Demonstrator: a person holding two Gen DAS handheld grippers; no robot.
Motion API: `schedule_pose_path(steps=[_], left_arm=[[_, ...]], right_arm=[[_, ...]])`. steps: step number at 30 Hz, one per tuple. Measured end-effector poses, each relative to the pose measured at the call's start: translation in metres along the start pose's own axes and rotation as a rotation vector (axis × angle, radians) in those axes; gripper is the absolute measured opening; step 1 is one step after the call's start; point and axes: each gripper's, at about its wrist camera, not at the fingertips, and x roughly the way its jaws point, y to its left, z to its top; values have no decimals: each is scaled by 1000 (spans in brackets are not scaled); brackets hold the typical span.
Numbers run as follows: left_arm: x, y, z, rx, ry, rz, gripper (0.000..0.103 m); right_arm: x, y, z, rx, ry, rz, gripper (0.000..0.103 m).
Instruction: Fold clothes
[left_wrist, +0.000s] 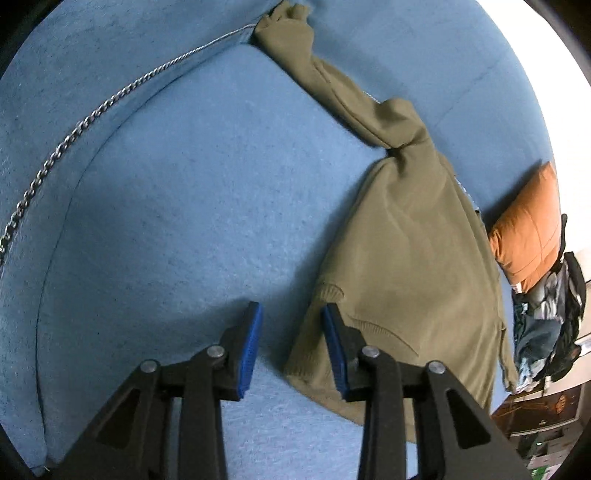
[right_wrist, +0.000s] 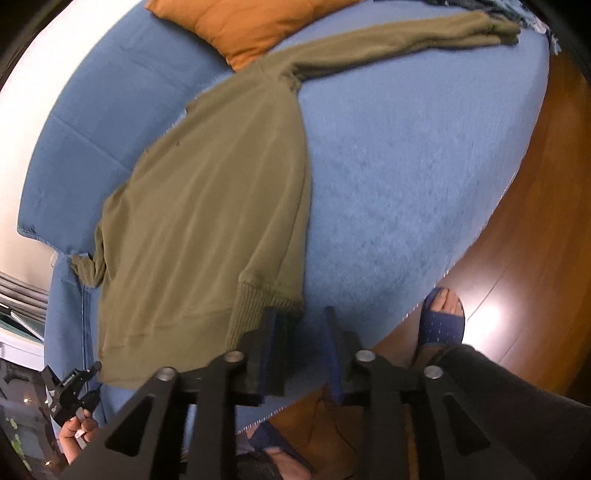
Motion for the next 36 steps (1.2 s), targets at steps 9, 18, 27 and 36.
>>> schedule_pose_path(steps=[9, 18, 27, 36], left_arm=[[9, -22, -6, 105, 26, -6, 25], [-46, -38, -31, 263, -114, 13, 4], [-89, -51, -81, 275, -236, 66, 4], [-80, -48, -86, 237, -260, 285, 0]], right_arm=[[14, 14, -8, -49, 68, -14, 47], [-18, 16, -6, -70, -49, -133, 8], [-42, 4, -17, -134, -58, -266, 8], [-31, -4, -13, -131, 10, -271, 8]])
